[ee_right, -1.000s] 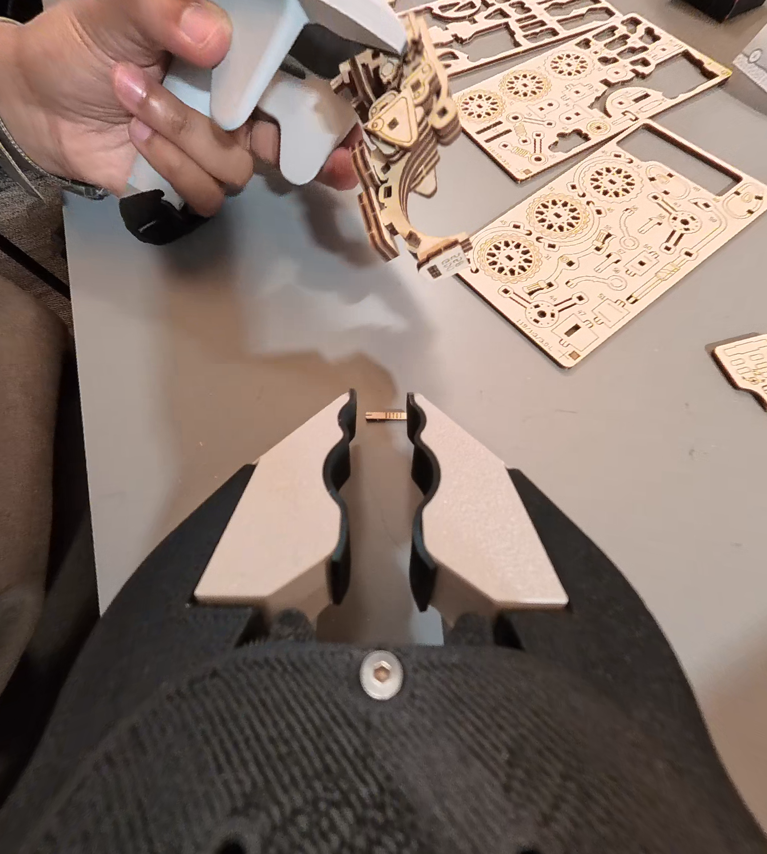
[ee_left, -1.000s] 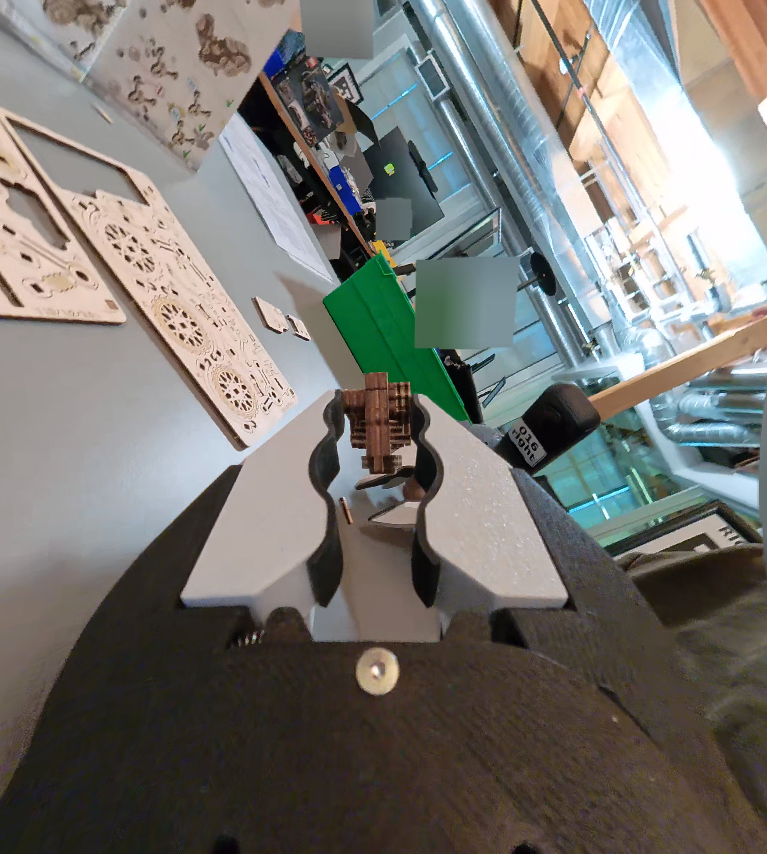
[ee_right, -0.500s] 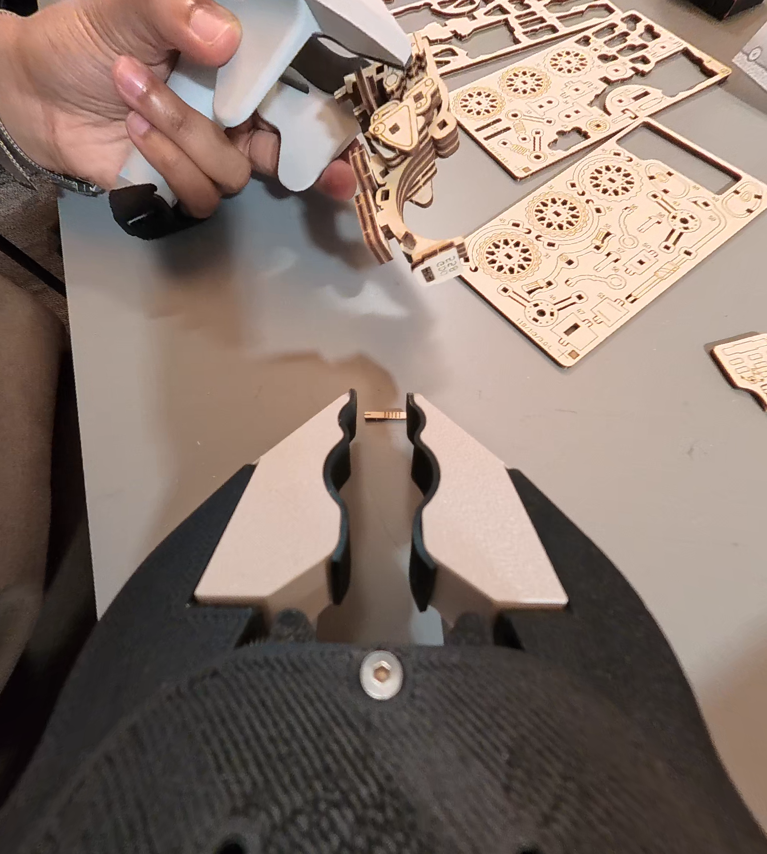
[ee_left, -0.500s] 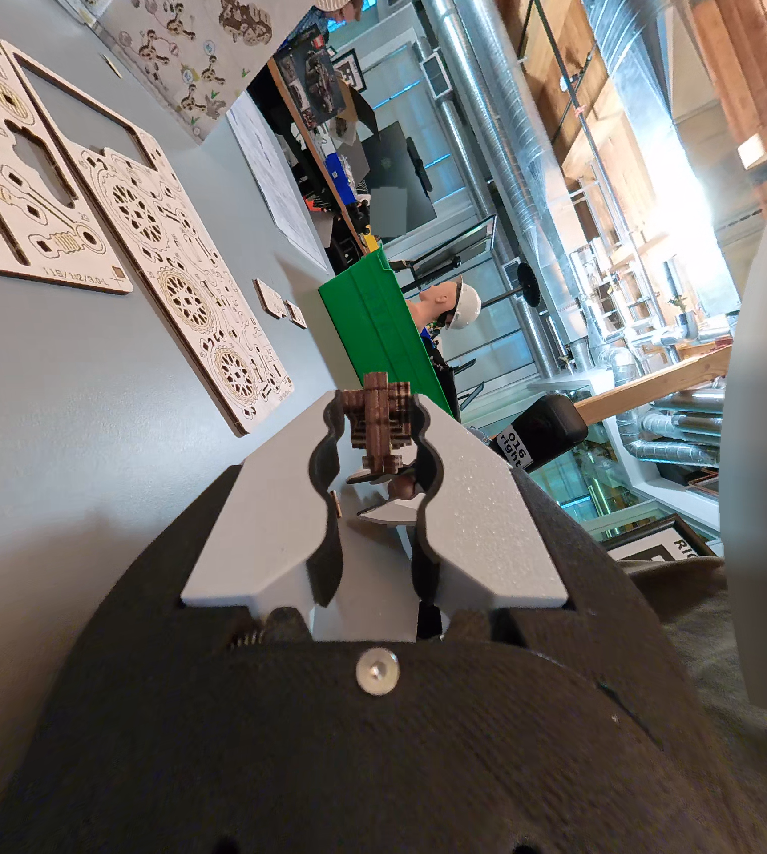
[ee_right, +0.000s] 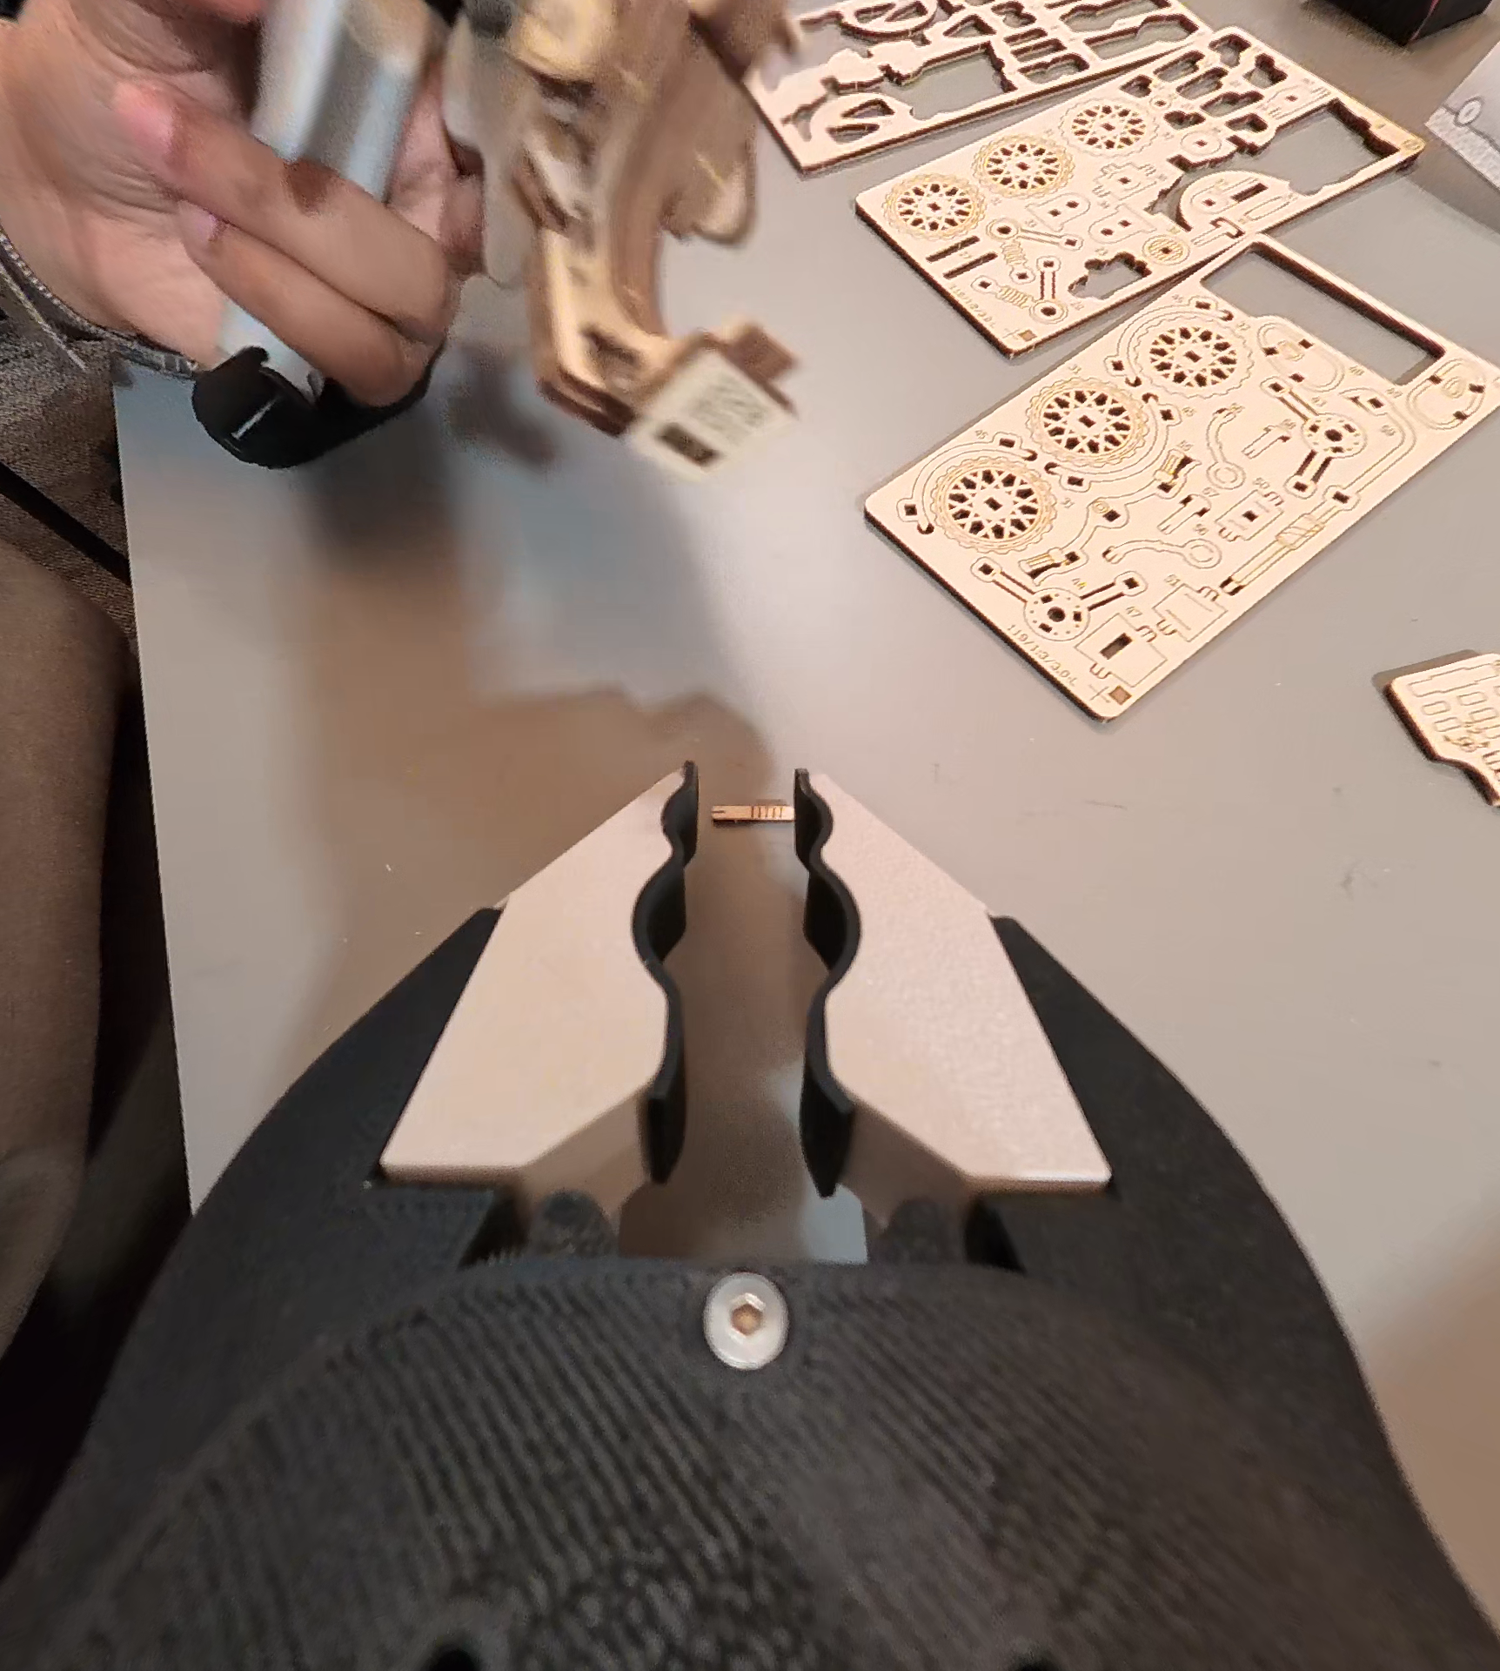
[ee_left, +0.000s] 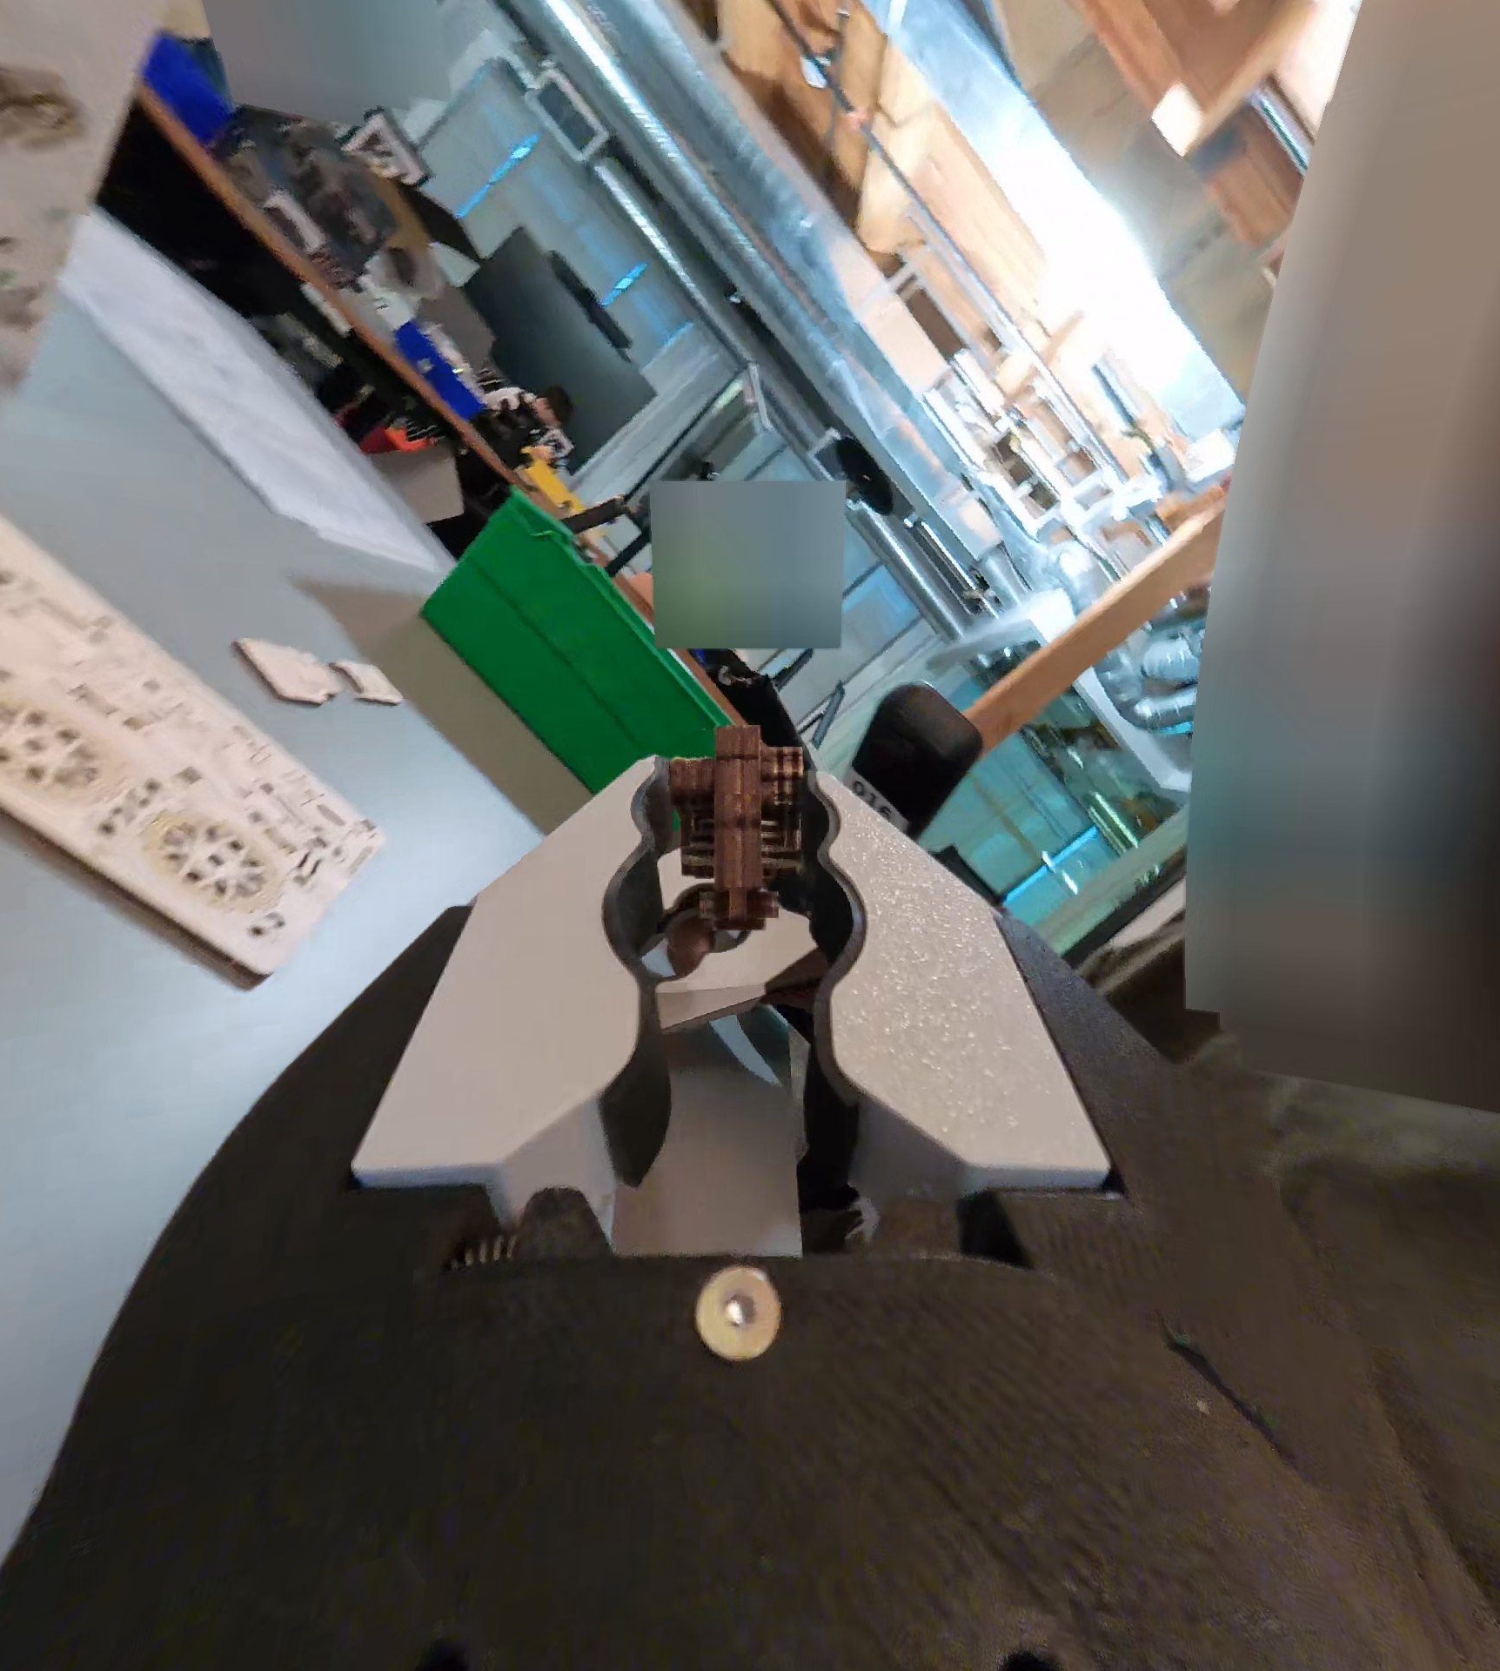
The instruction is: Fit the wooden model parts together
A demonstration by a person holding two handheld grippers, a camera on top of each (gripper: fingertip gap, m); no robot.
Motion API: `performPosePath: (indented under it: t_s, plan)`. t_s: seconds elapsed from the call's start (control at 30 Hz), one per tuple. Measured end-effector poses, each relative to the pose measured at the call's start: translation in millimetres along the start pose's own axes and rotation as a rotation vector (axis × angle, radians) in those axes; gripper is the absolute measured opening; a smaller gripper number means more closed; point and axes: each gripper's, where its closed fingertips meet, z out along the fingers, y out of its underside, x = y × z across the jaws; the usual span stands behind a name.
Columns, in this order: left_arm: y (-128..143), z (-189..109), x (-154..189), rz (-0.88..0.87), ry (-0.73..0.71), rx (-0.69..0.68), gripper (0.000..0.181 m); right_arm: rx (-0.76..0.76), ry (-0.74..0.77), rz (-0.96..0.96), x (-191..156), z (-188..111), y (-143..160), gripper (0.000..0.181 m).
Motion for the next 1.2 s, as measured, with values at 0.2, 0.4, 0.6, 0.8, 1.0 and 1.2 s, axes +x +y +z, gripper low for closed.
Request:
performPosePath:
  t_s: [0.2,0.4,0.6,0.8,1.0,1.2]
  plan:
    - [7.9,2.5,38.4,0.237,0.134,-0.038,0.024,0.000,0.000,-0.001,-0.3,-0.1,-0.2,0.019]
    - [17.9,4.1,50.3,0.311,0.178,-0.076,0.024,-0.001,0.001,-0.002,-0.4,0.1,-0.1,0.019]
    - [18.1,3.9,50.8,0.288,0.189,-0.076,0.024,0.002,-0.001,0.002,-0.3,-0.1,-0.5,0.019]
    - [18.2,4.4,49.5,0.232,0.200,-0.076,0.024,0.009,0.001,0.006,0.5,-1.1,-1.6,0.019]
    - [15.9,3.7,48.0,0.209,0.201,-0.070,0.025,0.011,0.003,0.006,0.8,-1.3,-1.9,0.018]
    - [17.3,4.3,47.5,0.203,0.200,-0.077,0.025,0.012,0.005,0.007,1.1,-1.4,-2.0,0.018]
